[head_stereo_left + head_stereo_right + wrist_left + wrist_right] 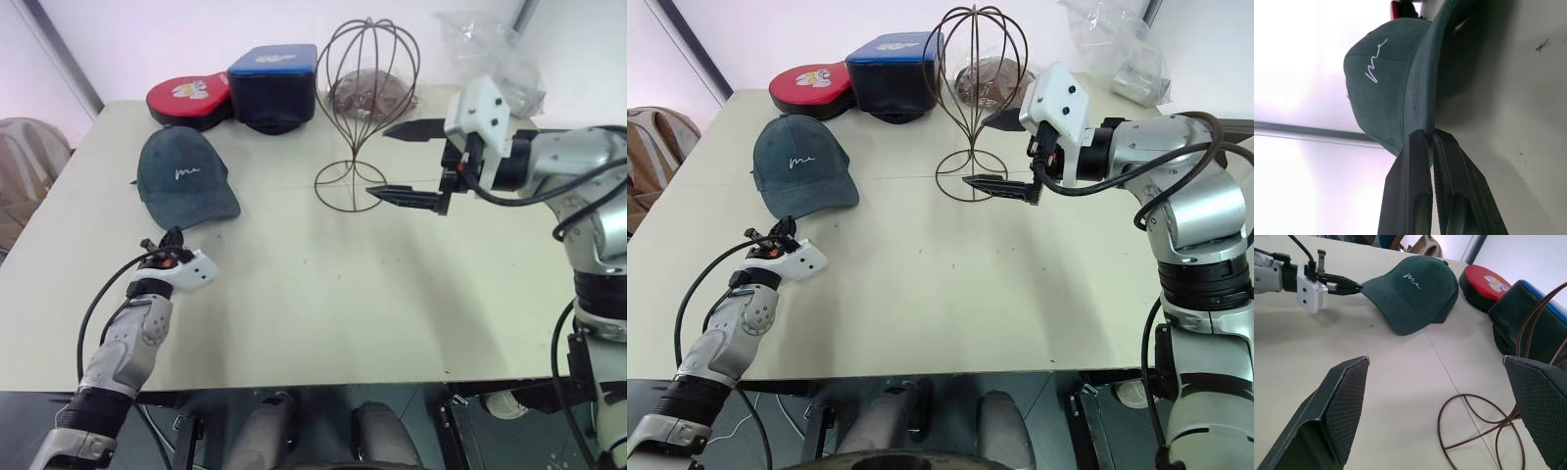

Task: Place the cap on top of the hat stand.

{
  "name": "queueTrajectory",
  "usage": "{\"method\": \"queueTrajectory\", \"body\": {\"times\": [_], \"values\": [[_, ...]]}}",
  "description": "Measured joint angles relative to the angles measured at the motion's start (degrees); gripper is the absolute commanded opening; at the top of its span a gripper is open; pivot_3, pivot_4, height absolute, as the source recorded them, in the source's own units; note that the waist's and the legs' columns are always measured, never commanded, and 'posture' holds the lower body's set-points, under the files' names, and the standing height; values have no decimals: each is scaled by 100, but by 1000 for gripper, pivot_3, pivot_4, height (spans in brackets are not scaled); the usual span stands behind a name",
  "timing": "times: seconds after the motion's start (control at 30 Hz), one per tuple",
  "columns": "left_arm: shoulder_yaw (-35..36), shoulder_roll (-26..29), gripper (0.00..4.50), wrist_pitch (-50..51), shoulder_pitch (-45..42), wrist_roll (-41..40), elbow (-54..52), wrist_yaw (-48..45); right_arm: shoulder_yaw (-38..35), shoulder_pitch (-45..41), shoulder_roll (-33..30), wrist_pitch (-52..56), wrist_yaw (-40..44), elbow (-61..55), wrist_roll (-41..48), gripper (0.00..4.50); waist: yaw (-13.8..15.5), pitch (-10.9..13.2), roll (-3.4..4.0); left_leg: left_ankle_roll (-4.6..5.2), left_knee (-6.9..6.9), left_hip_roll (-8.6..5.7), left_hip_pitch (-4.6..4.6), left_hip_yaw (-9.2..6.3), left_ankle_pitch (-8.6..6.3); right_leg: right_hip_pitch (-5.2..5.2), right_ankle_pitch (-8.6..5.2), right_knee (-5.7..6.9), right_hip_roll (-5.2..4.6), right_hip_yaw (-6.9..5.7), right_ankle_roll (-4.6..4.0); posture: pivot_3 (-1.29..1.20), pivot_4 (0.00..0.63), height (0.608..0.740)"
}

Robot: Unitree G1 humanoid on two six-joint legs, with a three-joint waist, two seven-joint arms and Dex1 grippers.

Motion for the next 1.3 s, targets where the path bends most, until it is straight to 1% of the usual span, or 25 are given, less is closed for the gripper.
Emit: {"method": "queueTrajectory", "body": {"times": [0.4, 0.77, 0.9, 1.03, 1.2, 1.3], "values": [[272, -3, 19, -412, 9, 22, -500, 680, 0, -2, 0, -76, 19, 39, -5, 4500, 3, 13, -22, 0, 4, -2, -17, -1, 0, -11, 0, -2, -1, -2, 0, 0, 150, 740], [597, -55, 19, -641, -27, 2, -1230, 711, 6, -66, 4, -142, 30, 128, -15, 4500, 5, 15, -24, 0, 4, -2, -20, -1, 0, -13, 0, -2, 0, -3, 0, 0, 150, 740], [727, -90, 19, -646, -364, -41, -1486, 625, 10, -92, 4, -195, 39, 163, -18, 4500, 19, 17, -28, 0, 7, -3, -22, -1, 0, -12, 0, -3, -1, -6, 1, 0, 150, 740], [774, -121, 19, -644, -912, -171, -1605, 427, 10, -151, -2, -270, 59, 229, -48, 4500, 7, 17, -29, 0, 9, -3, -22, -1, 0, -12, 0, -3, 1, -11, 1, 0, 150, 740], [775, -253, 19, -648, -1681, -542, -1609, 117, 8, -154, -4, -411, 35, 432, -150, 4500, 4, 19, -33, 0, 13, -3, -24, 0, 1, -12, 1, -2, 2, -12, 1, 0, 150, 740], [774, -347, 19, -674, -1936, -769, -1645, -78, 4, -252, -24, -560, -48, 653, -302, 4500, 0, 19, -33, 0, 14, -3, -25, 1, 1, -13, 1, -2, 2, -12, 2, 0, 150, 740]]}}
